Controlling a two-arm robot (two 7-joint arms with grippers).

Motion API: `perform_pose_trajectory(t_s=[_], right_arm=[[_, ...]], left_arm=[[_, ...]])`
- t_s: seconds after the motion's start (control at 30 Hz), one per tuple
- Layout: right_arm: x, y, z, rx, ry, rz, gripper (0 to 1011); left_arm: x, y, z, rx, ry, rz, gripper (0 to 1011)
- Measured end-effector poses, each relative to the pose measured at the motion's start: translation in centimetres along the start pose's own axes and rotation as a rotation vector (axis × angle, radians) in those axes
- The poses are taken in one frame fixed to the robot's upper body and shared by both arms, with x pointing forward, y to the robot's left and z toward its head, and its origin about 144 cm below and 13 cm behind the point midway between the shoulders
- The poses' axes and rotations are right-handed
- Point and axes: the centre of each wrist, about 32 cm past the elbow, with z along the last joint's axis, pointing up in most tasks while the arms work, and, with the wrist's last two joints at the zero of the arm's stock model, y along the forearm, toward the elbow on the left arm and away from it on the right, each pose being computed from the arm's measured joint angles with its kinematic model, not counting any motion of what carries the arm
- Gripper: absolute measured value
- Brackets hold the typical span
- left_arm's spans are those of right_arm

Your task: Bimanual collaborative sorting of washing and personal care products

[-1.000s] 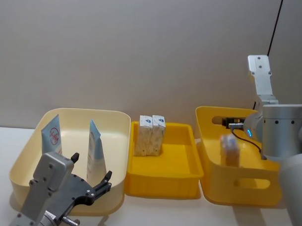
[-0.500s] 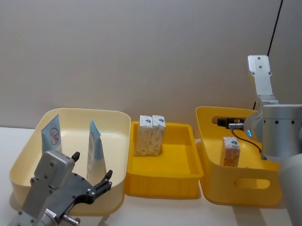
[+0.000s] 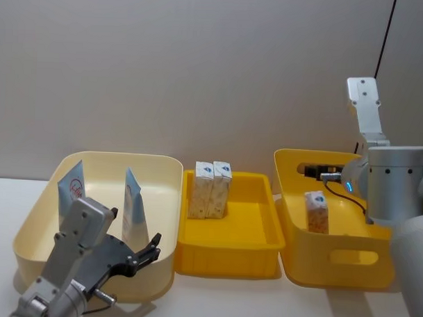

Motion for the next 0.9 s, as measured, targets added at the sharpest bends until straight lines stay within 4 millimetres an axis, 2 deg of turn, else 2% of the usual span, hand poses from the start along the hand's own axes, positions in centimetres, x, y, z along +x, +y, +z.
perform_pose_trajectory(t_s=[0.9], right_arm=[[0.0,0.0,0.0,0.000,0.000,0.000,1001]], left_arm=[[1.7,-2.1,0.9,0.035,-0.032,0.002,1002]])
